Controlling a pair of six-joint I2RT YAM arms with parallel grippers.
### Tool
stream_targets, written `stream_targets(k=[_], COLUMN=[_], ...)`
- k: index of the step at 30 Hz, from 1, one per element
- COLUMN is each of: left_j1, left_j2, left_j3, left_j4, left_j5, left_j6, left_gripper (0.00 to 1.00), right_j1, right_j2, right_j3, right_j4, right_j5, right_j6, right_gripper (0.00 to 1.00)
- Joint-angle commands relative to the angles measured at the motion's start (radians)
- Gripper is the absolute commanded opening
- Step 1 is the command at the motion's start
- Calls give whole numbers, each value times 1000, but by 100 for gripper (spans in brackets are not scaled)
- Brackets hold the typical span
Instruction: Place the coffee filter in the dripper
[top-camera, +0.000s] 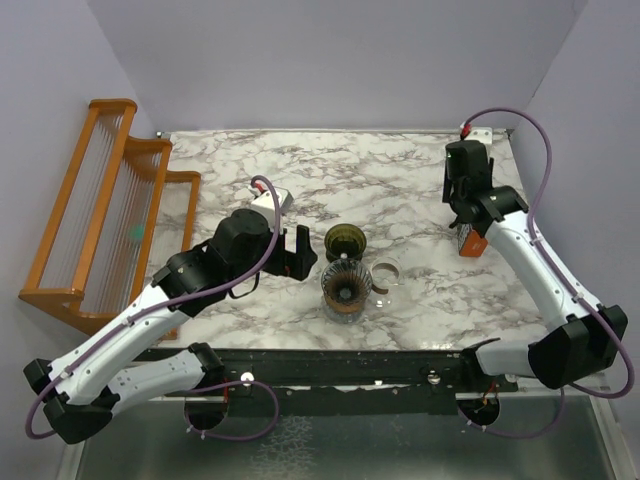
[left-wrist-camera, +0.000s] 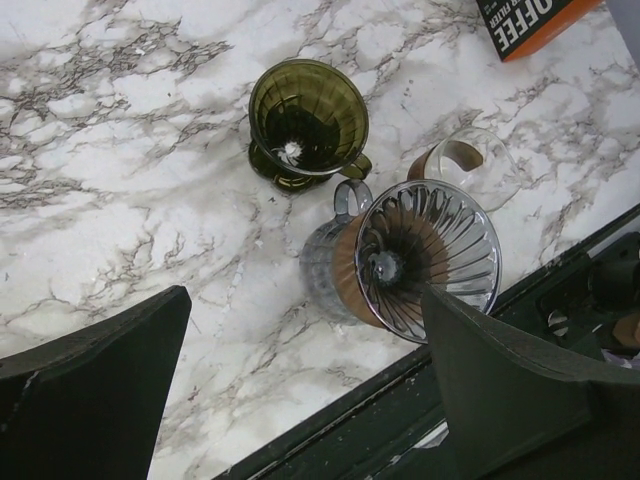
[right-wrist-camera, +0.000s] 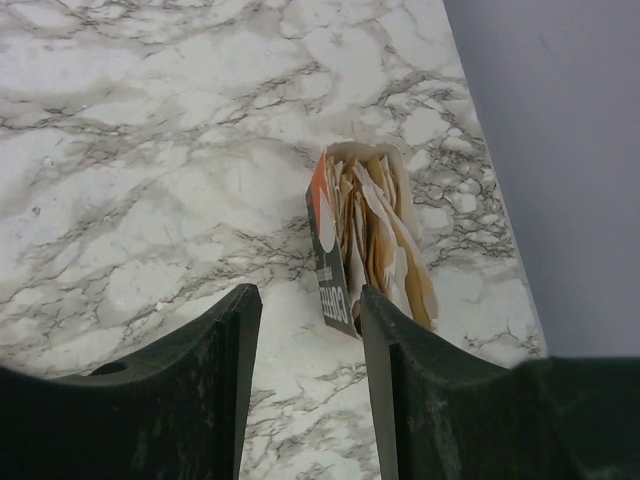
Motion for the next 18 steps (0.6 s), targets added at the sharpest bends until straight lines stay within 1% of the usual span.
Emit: stream_targets(k=[1,8,14,18], left_j1=[-2,-2,-2,-2], left_j2=[-32,-50,-62,-64], left_j3=[-3,1,-3,-5], left_j4=[-45,-68,-76,-77], left_j5=[3,4,0,-3], left_j6=[30,41,39,33], left_gripper=[99,99,99,99], right_j1=[-86,-219,-267,-290], right_j2=[26,92,147,183], right_j3=[53,69,80,89], right_j4=[3,-10,-11,-4], right_j5=[-122,-214,-275,-290], right_j6=[-25,-39,-55,-57], right_gripper=[49,49,47,44])
